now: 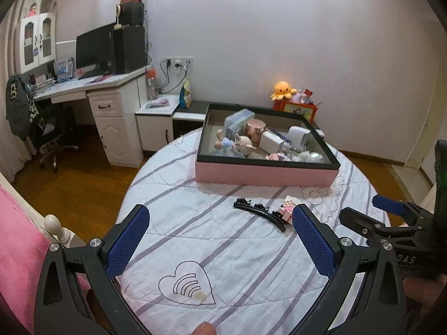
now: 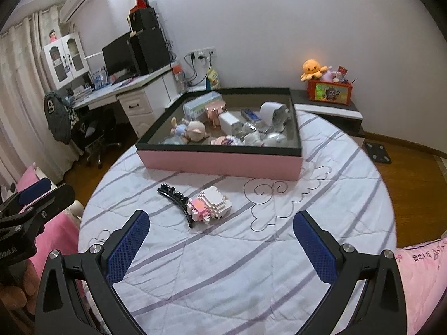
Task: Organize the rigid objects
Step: 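Withdraw both tools toward the black hair clip and white block figure, then grasp the black hair clip with left tool while right tool grasps the white block figure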
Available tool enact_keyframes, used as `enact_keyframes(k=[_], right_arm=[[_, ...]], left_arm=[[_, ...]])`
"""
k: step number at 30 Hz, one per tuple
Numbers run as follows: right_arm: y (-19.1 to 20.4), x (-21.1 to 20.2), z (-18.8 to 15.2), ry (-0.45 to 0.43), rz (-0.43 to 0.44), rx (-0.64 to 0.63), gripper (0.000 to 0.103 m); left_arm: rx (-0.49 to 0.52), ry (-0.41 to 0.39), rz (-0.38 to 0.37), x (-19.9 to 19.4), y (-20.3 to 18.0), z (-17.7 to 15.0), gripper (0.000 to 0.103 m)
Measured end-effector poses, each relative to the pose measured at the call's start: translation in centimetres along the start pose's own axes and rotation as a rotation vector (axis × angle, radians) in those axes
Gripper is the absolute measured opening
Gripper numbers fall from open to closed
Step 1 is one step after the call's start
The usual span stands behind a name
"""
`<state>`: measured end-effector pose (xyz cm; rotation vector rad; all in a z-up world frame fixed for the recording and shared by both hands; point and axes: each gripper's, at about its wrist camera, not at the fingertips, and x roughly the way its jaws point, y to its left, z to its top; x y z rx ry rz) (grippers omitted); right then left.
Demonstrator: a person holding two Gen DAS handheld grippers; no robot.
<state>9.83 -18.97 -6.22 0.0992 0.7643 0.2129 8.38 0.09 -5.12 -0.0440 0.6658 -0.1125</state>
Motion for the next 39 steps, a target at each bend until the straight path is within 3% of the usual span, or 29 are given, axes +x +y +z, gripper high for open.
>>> enact_keyframes(k=[13, 17, 20, 23, 25, 27, 39], right_arm=[[-0.6, 7.9, -0.1, 0.127, 0.037, -0.039, 0.103], [-1.2, 9.7, -0.2, 0.155, 0.065, -0.038, 0.096], [-1.0, 10.3, -0.1, 0.163, 0.077, -0.062, 0.094], [-0.4, 11.1, -0.1, 0.177, 0.091, -0.108, 0.077], [-0.3, 11.2, -0.1, 0.169, 0.086, -0.121, 0.073], [-0.5, 11.2, 0.1, 0.162, 0.094, -0.116, 0.063], [-4.0, 9.9, 0.1, 0.138, 0.02, -0.073, 0.063]], left_arm=[[-0.006, 0.11, 0.008, 6.0, 0.2, -0.3, 0.103], [-0.005, 0.143, 0.009, 7.7, 0.0, -0.6, 0.103], [-0.003, 0.163, 0.008, 8.8, -0.2, -0.8, 0.103], [0.0, 0.18, 0.006, 9.6, -0.4, -0.9, 0.103], [0.001, 0.189, 0.003, 10.1, -0.6, -0.9, 0.103], [0.004, 0.194, -0.002, 10.4, -0.8, -1.0, 0.103], [0.036, 0.245, -0.062, 13.5, -3.7, -1.1, 0.103]])
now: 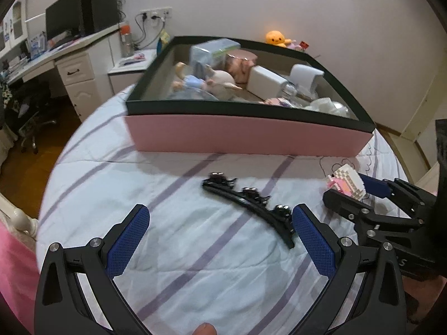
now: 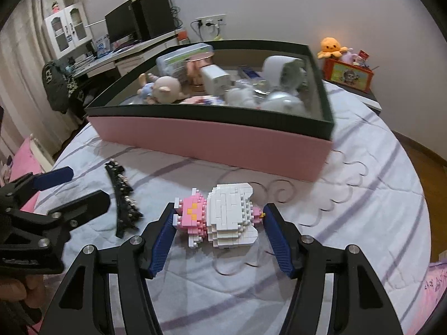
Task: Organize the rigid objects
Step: 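Grasp the black hair clip with left tool while right tool grasps the white block figure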
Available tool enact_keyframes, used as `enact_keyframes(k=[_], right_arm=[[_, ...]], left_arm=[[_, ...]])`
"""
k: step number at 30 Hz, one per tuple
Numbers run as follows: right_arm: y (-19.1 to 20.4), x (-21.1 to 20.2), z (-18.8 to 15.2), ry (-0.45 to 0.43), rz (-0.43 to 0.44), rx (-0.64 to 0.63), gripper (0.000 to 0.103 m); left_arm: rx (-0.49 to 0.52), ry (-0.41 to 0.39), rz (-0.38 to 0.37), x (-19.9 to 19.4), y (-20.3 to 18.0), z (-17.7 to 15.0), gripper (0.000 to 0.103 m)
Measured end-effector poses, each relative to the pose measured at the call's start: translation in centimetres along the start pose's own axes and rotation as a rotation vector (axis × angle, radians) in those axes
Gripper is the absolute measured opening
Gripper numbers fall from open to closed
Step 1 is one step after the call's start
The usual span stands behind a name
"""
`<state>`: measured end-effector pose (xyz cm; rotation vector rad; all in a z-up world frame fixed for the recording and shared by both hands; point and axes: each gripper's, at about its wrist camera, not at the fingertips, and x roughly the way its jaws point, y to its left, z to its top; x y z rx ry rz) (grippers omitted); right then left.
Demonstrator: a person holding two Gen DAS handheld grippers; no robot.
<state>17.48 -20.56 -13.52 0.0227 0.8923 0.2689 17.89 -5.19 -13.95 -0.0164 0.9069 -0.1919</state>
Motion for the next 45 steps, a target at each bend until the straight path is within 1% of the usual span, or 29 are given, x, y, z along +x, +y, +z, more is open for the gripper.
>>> enact_keyframes(k=[3, 7, 8, 11, 12, 13, 14, 16, 17, 18, 19, 22, 24, 26, 30, 31, 33, 34, 39, 45], right_arm=[[-0.8, -0.1, 0.0, -0.004, -0.002, 0.017, 0.063], [-1.3, -0.4, -0.1, -0.007, 0.0, 0.029, 0.063], [-1.4, -0.5, -0.1, -0.008, -0.003, 0.03, 0.063], [-1.7, -0.7, -0.3, -0.011, 0.0, 0.04, 0.063], [-1.7, -0.7, -0.3, -0.012, 0.001, 0.041, 0.063], [-1.7, -0.7, -0.4, -0.013, 0.002, 0.045, 0.063], [-1.7, -0.7, -0.4, -0.013, 0.003, 0.047, 0.063], [-1.7, -0.7, -0.4, -0.014, 0.003, 0.05, 0.063], [-1.7, -0.8, -0.4, -0.015, 0.003, 0.052, 0.063], [-1.7, -0.8, -0.4, -0.015, 0.004, 0.054, 0.063], [-1.7, -0.9, -0.5, -0.015, 0.004, 0.054, 0.063], [-1.7, -1.2, -0.6, -0.019, 0.003, 0.055, 0.063], [-1.8, -1.5, -0.7, -0.02, 0.002, 0.056, 0.063], [-1.9, -1.5, -0.7, -0.018, 0.0, 0.059, 0.063], [-1.6, -1.3, -0.6, -0.015, 0.006, 0.058, 0.063], [-1.5, -1.4, -0.7, -0.015, 0.008, 0.056, 0.063], [-1.2, -1.7, -0.6, -0.021, 0.015, 0.05, 0.063], [-1.2, -1.8, -0.6, -0.024, 0.016, 0.049, 0.063], [-0.8, -3.0, -0.1, -0.048, 0.021, 0.045, 0.063], [-0.4, -4.1, 0.7, -0.075, 0.031, 0.039, 0.063]], left_arm=[[0.019, 0.021, 0.006, 1.5, -0.9, 0.3, 0.103], [0.053, 0.043, 0.044, 3.1, -1.7, 0.5, 0.103], [0.064, 0.042, 0.042, 3.0, -1.9, 0.5, 0.103], [0.091, 0.045, -0.003, 3.0, -2.1, 0.3, 0.1], [0.104, 0.041, -0.013, 2.9, -2.2, 0.3, 0.093], [0.114, 0.037, -0.012, 2.8, -2.4, 0.3, 0.084], [0.122, 0.032, -0.009, 2.6, -2.4, 0.3, 0.08], [0.119, 0.024, -0.021, 2.5, -2.2, 0.4, 0.064], [0.115, 0.022, -0.025, 2.5, -1.9, 0.6, 0.058], [0.108, 0.021, -0.03, 2.3, -1.7, 0.6, 0.043], [0.094, 0.022, -0.043, 2.2, -1.3, 0.7, 0.033], [0.049, 0.027, -0.086, 1.7, -0.1, 0.5, 0.028], [0.045, 0.023, -0.081, 1.6, 0.3, 0.3, 0.028], [0.031, 0.017, -0.076, 1.8, 0.4, 0.2, 0.03], [0.053, 0.006, -0.059, 2.0, -0.1, 0.3, 0.031], [0.052, 0.005, -0.061, 2.0, -0.1, 0.3, 0.029], [0.027, 0.004, -0.09, 1.8, 0.4, 0.3, 0.019], [0.013, 0.006, -0.105, 1.6, 0.7, 0.3, 0.019], [0.019, -0.012, -0.12, 0.3, 0.9, 0.0, 0.019], [0.032, -0.068, -0.13, -2.3, 0.8, 0.8, 0.019]])
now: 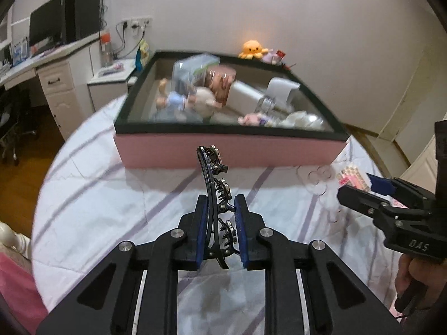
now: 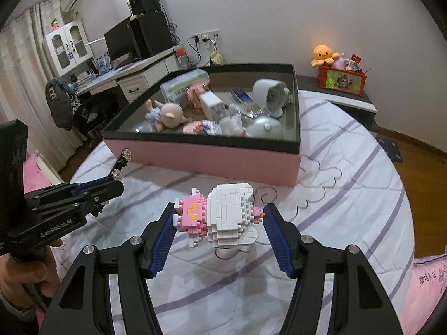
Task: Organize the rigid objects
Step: 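Grasp the black hair clip with left tool while right tool grasps the white block figure, then lower the hair clip and block figure into the pink box and open both tools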
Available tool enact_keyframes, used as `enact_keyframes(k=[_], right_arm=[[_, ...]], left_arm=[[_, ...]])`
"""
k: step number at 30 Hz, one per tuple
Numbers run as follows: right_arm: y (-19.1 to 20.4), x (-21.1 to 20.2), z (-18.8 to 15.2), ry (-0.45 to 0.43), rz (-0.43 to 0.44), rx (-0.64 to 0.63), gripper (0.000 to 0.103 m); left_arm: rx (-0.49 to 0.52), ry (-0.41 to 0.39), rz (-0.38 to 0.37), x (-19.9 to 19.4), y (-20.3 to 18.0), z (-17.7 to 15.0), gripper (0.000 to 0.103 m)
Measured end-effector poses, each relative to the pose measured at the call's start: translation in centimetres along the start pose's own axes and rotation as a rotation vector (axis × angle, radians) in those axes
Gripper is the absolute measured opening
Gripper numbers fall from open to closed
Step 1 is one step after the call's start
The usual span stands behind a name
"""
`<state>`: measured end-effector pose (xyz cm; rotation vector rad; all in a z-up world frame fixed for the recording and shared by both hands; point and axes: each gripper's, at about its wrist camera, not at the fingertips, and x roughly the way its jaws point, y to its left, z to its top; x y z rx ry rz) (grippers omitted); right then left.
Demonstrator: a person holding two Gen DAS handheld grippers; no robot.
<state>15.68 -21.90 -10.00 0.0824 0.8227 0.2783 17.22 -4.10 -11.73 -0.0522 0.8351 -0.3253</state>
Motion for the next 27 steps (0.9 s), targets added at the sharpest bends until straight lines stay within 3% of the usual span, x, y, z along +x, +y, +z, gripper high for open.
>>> enact_keyframes(k=[6, 12, 18, 24, 26, 27], right_arm=[[0.6, -1.6, 3.5, -0.071, -0.005, -0.044, 0.063], [0.5, -1.0, 8.8, -0.122, -0.001, -0.073, 0.063], [-0.3, 2.2, 12.0, -0.099, 0.001, -0.065, 0.063], [-1.4, 5.6, 12.5, -0.055, -0.021, -0.034, 0.064], [-1.6, 5.9, 12.3, -0.051, -0.027, -0.023, 0.07], [-1.7, 5.8, 12.3, -0.056, -0.03, -0.018, 0.086]], left_arm=[[0.048, -0.088, 0.001, -2.7, -0.5, 3.4, 0.019], [0.078, -0.149, 0.011, -2.6, -0.7, 7.9, 0.019], [0.091, -0.132, 0.017, 0.5, -0.5, 11.1, 0.019], [0.095, -0.092, 0.028, 3.4, -0.3, 12.0, 0.02], [0.096, -0.082, 0.043, 3.8, -0.3, 11.9, 0.026], [0.094, -0.081, 0.052, 3.7, -0.3, 11.9, 0.046]])
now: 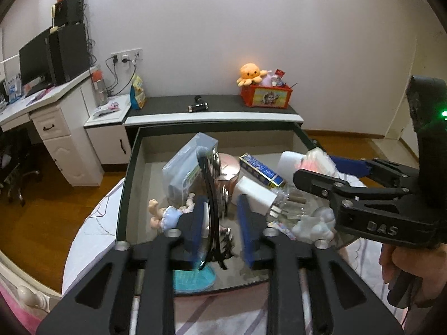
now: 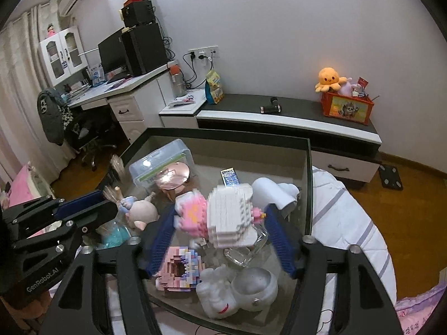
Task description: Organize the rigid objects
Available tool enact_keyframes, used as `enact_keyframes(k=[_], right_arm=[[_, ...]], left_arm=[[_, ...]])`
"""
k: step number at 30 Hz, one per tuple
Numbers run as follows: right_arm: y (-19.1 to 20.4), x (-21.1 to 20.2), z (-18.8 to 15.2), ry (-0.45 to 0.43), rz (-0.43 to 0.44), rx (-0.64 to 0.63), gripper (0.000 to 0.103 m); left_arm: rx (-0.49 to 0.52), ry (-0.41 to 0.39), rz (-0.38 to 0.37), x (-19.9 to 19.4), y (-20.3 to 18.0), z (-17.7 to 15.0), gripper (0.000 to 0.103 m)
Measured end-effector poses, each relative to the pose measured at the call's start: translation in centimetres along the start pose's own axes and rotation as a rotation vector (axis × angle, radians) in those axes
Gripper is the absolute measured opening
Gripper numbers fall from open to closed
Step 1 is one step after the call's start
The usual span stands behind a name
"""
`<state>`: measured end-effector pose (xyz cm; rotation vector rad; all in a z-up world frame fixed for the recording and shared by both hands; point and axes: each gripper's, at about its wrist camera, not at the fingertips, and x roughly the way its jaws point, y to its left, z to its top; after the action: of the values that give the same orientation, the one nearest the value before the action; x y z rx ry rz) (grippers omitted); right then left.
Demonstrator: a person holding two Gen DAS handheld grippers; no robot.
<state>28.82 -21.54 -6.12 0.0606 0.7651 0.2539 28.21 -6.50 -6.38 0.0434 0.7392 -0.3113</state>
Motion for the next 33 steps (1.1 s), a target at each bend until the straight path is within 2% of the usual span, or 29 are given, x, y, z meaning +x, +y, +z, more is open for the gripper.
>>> enact_keyframes(k=[1, 2, 3, 6, 10, 18, 28, 33], right_arm=[[-0.1, -0.2, -0.1, -0.009, -0.004, 0.006, 0.087], [-0.2, -0.6, -0.2, -0.017, -0.007, 0.015, 0.088], [-0.4, -0.9, -0.3, -0.019, -0.009, 0.027, 0.092], [-0.6, -2.0, -0.3, -0.035, -0.036, 0.048, 0.103], [-0.7, -4.2, -0.4, -0.065, -0.034, 0.095, 0.103], [0.8, -10.5, -1.5, -0.152, -0.043, 0.129, 0.103], [3.2, -17.6, -5.6, -0.211, -0.114, 0.124, 0.103], [4.6, -21.0, -7.7, -0.246, -0.125, 0.102, 0.103]], left_arm=[[-0.003, -0.001, 0.016, -0.1, 0.1, -0.1, 0.078], [-0.007, -0.007, 0.037, -0.2, 0.2, -0.1, 0.092], [-0.01, -0.023, 0.049, -0.6, 0.3, -0.2, 0.103], [-0.011, -0.049, 0.042, -2.0, 0.3, -0.3, 0.103], [0.002, -0.066, 0.073, -3.8, 0.0, -0.7, 0.103], [-0.018, -0.132, 0.077, -9.4, -0.3, -1.9, 0.103], [-0.043, -0.238, 0.08, -17.7, -1.3, -4.0, 0.103], [-0.052, -0.263, 0.09, -21.0, -2.0, -5.5, 0.103]])
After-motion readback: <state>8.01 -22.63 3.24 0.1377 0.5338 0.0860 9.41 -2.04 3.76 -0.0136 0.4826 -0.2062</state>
